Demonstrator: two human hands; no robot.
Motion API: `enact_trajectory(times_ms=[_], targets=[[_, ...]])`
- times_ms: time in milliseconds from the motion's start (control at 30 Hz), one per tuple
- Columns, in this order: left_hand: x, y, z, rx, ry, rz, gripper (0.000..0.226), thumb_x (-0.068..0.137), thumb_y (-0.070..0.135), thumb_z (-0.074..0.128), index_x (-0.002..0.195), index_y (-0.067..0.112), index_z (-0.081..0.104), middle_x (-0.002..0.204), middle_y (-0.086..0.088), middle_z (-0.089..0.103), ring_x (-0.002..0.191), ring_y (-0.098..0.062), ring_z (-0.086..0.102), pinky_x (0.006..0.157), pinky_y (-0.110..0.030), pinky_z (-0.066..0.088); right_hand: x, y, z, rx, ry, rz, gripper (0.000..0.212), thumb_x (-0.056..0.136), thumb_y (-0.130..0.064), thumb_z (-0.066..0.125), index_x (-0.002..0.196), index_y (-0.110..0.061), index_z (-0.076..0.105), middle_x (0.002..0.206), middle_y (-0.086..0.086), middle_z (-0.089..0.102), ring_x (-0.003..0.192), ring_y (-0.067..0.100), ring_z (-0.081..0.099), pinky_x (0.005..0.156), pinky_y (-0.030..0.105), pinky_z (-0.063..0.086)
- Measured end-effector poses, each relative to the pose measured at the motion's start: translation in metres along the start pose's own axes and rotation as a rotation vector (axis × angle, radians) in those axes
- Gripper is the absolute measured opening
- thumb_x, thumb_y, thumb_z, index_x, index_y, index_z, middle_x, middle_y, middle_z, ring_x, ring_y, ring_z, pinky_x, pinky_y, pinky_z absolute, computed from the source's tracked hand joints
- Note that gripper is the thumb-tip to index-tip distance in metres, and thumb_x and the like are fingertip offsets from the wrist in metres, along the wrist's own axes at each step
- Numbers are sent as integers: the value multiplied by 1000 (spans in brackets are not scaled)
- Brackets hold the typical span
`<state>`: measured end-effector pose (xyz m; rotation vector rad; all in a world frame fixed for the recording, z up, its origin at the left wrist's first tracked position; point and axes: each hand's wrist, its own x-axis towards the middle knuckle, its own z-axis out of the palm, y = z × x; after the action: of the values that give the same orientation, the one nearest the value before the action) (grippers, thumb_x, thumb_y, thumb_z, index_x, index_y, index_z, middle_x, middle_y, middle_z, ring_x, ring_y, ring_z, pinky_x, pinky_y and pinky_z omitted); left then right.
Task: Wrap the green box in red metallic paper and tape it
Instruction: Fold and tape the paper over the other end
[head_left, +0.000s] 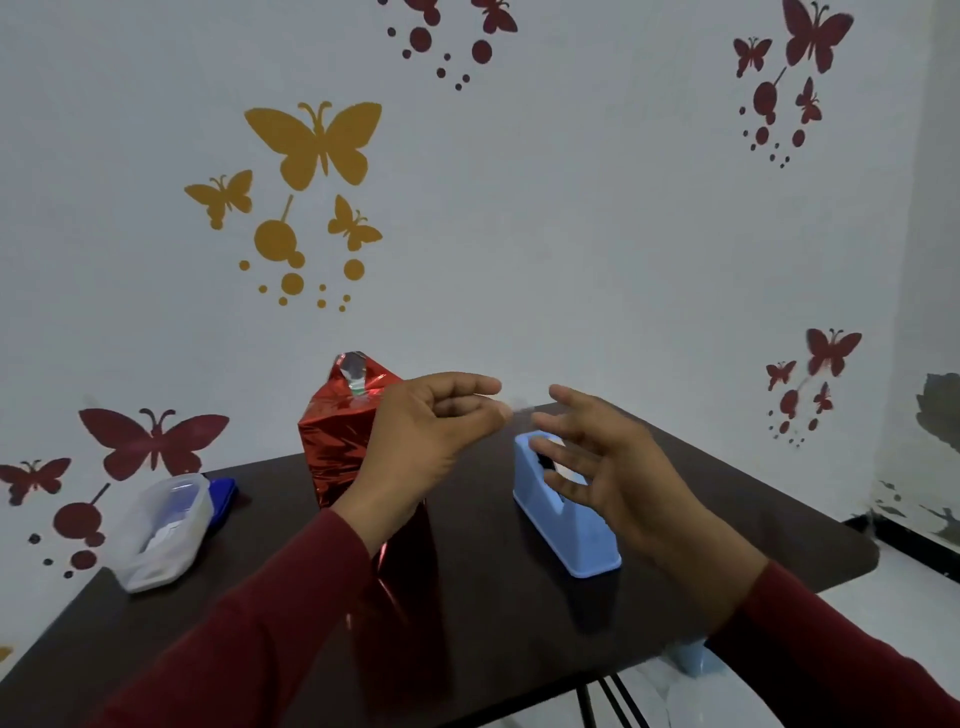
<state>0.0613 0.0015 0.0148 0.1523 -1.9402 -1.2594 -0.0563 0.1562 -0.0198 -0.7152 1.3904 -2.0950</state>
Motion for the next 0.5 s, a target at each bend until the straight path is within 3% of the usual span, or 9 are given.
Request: enact_trajectory(times_ms=[133,300,367,500], targets=[[-8,4,-24,-101,106,-67,24,83,8,83,106,11,78,90,-5,81,89,-11,77,77,-13,54,5,-6,40,-36,-72,-104,40,93,-14,74,130,-28,67,114,7,77,105,18,76,98,41,58],[-15,6,-51,-107,266,-97,21,81,11,84,102,12,80,87,-2,80,69,-1,71,67,-12,52,15,-5,81,-68,-95,-178,44,90,-5,76,130,-21,66,101,11,78,102,24,77,94,40,61],[-18,5,-60,-102,323,-101,19,81,12,85,99,14,80,85,0,80,70,-2,72,63,-11,51,21,-4,94,-115,-98,-205,47,88,-2,77,129,-19,65,96,10,79,101,26,77,93,40,62],[-20,-5,-80,-38,452,-91,15,82,19,85,96,20,81,86,4,80,81,-6,75,77,-22,57,39,-4,120,-277,-117,-270,51,83,-3,80,127,-22,65,89,7,80,93,31,77,93,44,62]])
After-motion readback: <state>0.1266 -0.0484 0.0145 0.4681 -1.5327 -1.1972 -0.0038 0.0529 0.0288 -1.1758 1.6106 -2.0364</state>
